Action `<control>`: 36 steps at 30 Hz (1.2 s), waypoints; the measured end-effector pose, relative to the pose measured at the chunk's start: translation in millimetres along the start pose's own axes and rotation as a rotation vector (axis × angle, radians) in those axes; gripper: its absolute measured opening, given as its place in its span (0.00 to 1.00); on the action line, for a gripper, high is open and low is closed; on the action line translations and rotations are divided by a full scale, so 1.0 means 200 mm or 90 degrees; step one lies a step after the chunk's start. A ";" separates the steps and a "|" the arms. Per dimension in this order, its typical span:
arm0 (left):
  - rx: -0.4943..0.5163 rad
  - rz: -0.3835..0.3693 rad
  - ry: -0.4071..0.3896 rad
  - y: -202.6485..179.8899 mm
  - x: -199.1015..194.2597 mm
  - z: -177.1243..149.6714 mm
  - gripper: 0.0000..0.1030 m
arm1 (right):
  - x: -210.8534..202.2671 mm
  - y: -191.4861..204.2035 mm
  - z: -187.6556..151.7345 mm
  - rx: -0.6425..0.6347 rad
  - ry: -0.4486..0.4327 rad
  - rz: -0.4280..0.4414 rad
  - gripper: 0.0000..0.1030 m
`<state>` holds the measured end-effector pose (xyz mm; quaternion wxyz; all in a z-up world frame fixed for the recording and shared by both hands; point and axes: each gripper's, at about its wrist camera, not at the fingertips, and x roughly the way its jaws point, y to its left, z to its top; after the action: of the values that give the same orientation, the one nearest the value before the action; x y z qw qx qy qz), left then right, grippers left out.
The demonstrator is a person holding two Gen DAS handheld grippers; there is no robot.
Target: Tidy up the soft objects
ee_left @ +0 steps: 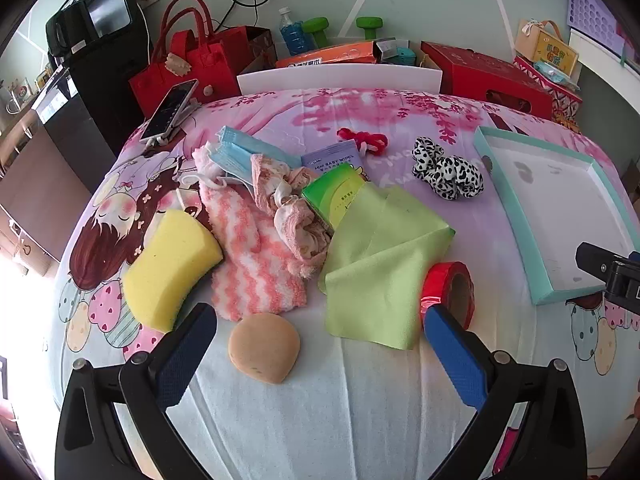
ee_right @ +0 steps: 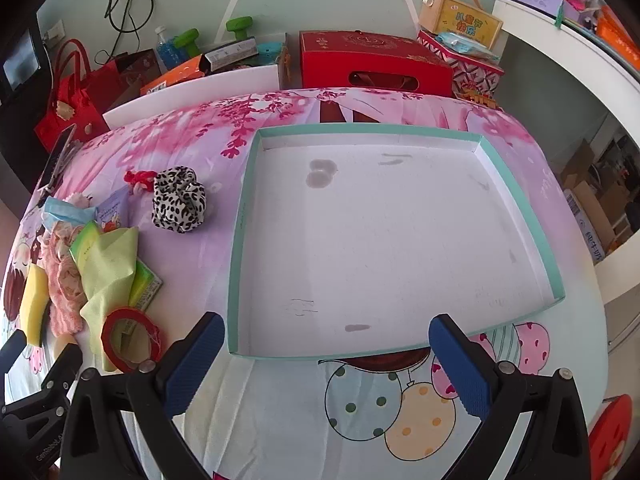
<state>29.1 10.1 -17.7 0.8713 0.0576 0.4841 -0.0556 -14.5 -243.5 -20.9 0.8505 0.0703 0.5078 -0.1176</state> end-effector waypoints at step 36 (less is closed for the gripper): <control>-0.021 0.011 -0.026 -0.09 0.01 -0.10 1.00 | 0.05 0.08 -0.01 -0.032 0.022 -0.015 1.00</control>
<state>9.5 -5.2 -30.6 0.8825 0.0464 0.4663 -0.0411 -7.6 -229.1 -29.6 0.8416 0.0448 0.5261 -0.1139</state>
